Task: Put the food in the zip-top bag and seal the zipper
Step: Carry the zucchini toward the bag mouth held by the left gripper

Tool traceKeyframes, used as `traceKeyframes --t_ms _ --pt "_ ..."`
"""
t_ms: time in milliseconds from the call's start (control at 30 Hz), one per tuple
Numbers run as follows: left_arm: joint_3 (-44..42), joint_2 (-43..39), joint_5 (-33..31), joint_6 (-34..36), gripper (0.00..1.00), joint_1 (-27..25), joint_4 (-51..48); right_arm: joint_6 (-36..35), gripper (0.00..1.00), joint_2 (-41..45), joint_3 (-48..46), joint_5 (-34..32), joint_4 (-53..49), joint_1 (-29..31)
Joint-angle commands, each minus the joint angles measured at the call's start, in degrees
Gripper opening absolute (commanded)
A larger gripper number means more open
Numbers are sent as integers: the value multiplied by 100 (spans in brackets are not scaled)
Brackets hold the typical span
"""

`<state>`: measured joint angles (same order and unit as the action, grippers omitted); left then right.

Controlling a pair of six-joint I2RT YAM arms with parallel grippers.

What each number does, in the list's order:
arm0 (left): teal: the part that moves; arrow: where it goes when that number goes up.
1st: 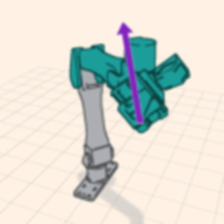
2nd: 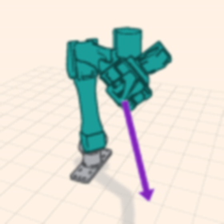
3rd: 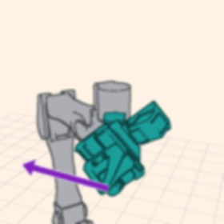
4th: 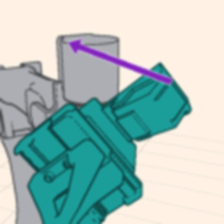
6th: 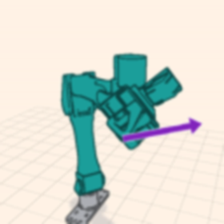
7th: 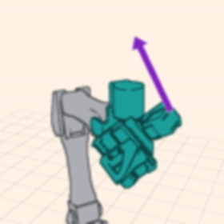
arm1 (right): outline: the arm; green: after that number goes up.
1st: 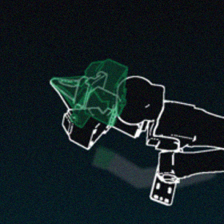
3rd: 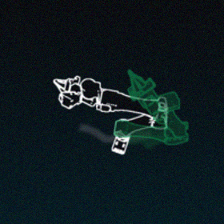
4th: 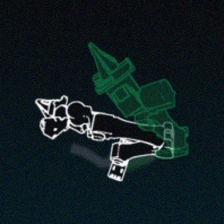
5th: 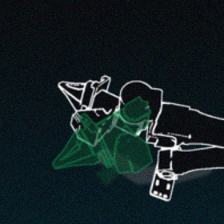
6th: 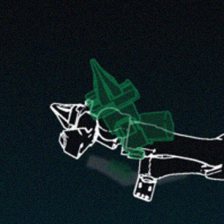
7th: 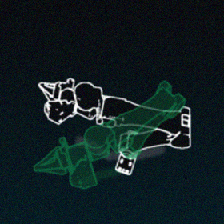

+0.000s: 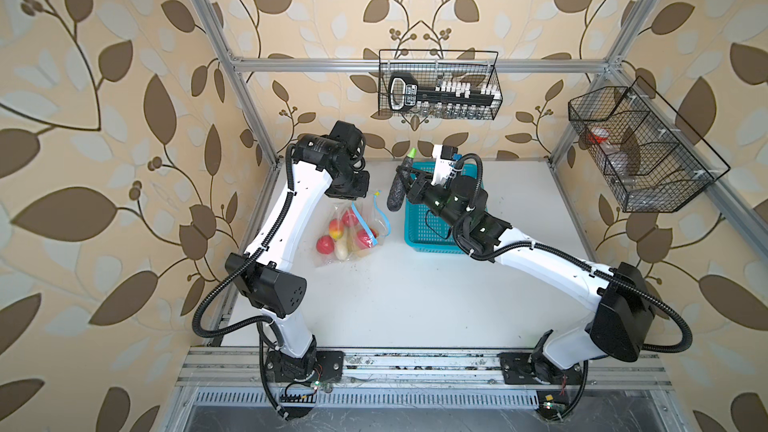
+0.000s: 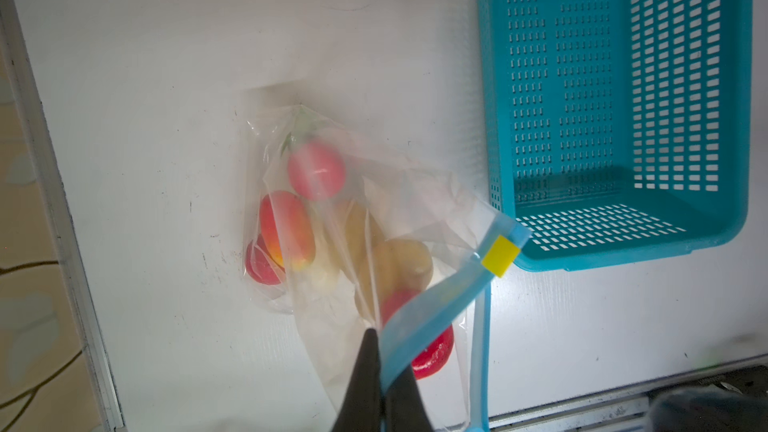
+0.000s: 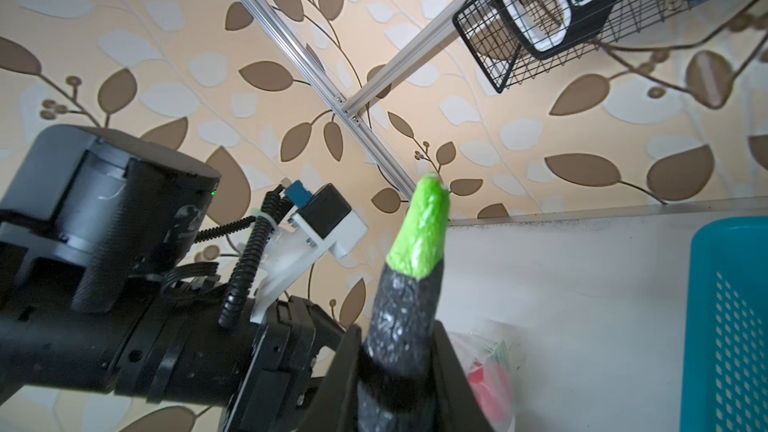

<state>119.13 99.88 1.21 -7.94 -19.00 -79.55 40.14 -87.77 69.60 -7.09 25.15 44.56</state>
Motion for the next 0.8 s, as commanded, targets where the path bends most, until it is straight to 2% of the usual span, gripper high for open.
traceKeyframes --t_ms 0,767 --pt "246 -38 191 -56 0 64 -192 -172 0 -178 132 -173 318 128" --pt "436 8 334 -69 0 64 -289 -473 0 -1242 643 -535 747 762"
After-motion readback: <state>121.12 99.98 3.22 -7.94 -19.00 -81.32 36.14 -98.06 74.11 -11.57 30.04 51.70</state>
